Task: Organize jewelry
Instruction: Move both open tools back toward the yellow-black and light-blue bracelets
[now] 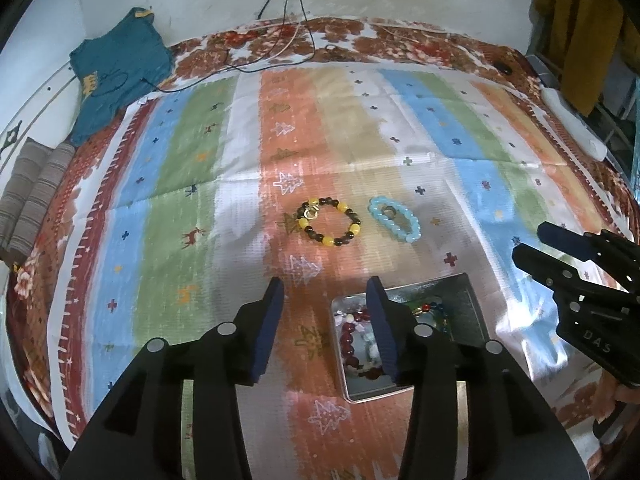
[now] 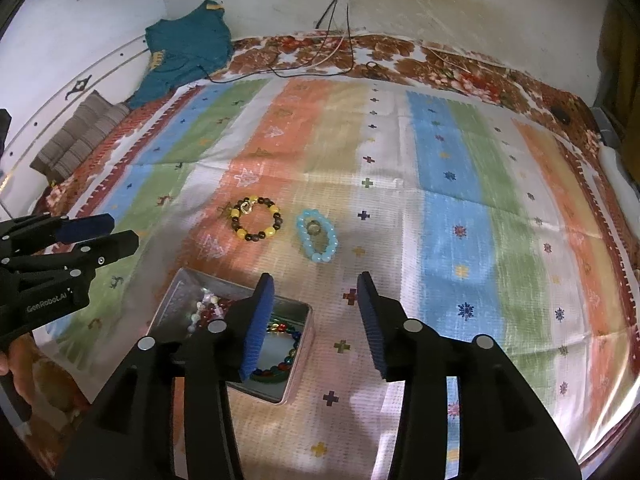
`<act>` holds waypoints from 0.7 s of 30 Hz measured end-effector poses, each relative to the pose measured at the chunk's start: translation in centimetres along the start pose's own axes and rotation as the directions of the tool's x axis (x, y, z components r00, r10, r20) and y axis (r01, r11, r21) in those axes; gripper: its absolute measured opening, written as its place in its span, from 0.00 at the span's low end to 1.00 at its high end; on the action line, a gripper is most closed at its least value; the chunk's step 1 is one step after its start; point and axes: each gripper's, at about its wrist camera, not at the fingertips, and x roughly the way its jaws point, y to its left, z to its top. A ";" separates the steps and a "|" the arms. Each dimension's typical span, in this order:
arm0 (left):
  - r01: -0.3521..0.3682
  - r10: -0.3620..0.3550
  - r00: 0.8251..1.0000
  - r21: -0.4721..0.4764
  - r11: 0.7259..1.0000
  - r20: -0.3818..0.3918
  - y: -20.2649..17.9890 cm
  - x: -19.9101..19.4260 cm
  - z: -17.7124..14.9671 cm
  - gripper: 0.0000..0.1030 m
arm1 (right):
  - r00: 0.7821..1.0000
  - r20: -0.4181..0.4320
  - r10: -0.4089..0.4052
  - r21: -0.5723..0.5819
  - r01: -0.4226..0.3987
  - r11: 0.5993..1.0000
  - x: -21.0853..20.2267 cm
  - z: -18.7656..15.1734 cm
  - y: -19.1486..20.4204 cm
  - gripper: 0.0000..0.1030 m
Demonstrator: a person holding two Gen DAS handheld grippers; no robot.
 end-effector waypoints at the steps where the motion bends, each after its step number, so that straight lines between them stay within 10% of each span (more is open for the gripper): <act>1: -0.002 0.002 1.000 -0.001 1.000 -0.003 0.1 0.1 0.1 0.44 | 1.000 -0.002 -0.001 0.001 0.001 1.000 0.1 0.1 -0.1 0.47; 21: -0.064 0.061 0.994 -0.031 0.997 -0.091 1.2 4.5 2.4 0.61 | 0.997 -0.071 -0.020 0.020 0.022 1.000 3.5 2.1 -0.8 0.68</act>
